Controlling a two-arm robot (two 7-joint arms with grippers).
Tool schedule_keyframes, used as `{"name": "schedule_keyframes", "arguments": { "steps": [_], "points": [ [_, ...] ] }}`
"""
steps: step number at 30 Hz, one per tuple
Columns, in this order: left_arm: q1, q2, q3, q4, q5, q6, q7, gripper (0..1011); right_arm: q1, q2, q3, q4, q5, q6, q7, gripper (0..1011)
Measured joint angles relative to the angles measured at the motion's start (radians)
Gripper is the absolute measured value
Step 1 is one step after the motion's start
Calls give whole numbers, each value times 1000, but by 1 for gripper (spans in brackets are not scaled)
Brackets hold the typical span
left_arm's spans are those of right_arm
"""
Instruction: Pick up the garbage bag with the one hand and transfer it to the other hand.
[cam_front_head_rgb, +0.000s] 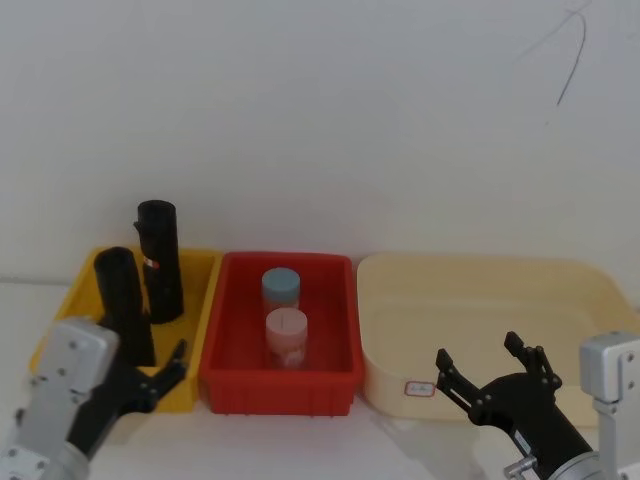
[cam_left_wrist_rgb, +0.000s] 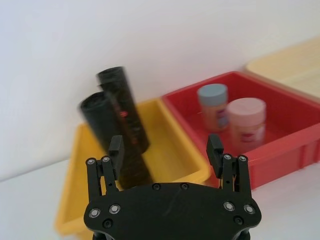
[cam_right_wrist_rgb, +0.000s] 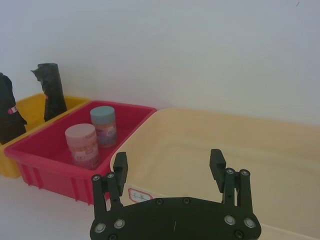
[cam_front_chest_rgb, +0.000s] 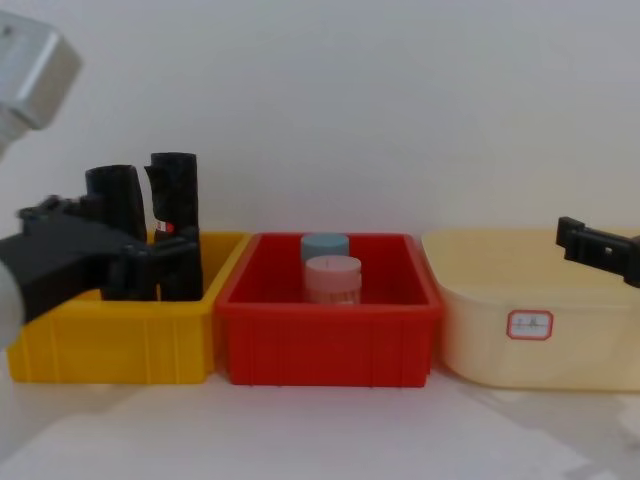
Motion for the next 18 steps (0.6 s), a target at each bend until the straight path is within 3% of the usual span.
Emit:
{"name": "schedule_keyframes", "arguments": {
  "steps": [8, 18],
  "points": [
    [48, 22, -70, -20, -27, -9, 21, 1001, 0, 0, 0, 0, 0, 0, 0, 1000],
    [40, 22, -112, 14, -75, -21, -6, 1000, 0, 0, 0, 0, 0, 0, 0, 1000]
  ]
}}
